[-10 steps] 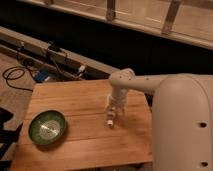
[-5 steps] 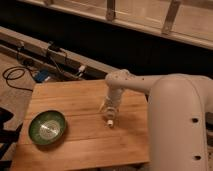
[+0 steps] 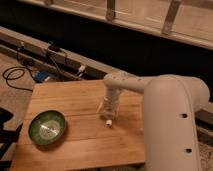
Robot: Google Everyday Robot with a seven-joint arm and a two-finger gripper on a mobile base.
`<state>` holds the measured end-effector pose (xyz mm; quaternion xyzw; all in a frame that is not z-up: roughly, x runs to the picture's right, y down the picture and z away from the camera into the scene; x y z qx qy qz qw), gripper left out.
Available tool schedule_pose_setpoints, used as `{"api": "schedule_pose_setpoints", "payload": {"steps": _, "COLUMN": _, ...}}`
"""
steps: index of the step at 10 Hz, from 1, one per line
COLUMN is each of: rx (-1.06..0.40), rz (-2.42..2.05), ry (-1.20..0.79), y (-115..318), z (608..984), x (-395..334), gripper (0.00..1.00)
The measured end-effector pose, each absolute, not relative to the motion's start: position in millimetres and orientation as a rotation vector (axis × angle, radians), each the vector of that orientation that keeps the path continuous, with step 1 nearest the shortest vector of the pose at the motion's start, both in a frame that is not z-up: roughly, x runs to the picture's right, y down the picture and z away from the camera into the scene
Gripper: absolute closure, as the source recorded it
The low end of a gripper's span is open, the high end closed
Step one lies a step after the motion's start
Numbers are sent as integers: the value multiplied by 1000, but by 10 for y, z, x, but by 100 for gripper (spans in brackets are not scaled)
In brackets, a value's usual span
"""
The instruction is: Place the bottle in the ceramic bowl
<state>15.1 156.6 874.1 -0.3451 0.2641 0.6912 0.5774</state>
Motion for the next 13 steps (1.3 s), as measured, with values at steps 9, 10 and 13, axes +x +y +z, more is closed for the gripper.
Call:
{"api": "schedule_pose_setpoints", "payload": {"steps": 9, "rx": -700, "rz": 1637, "ry": 623, "y": 1424, "z": 8472, "x": 453, "gripper": 100}}
{"api": "schedule_pose_setpoints", "payload": {"steps": 10, "rx": -672, "rz": 1622, "ry": 601, "y": 1306, "z": 8365, "x": 436, "gripper": 100}}
{"api": "schedule_pose_setpoints", "payload": {"steps": 13, "rx": -590, "rz": 1492, "ry": 482, "y": 755, "z": 7825, "x": 161, "gripper": 100}}
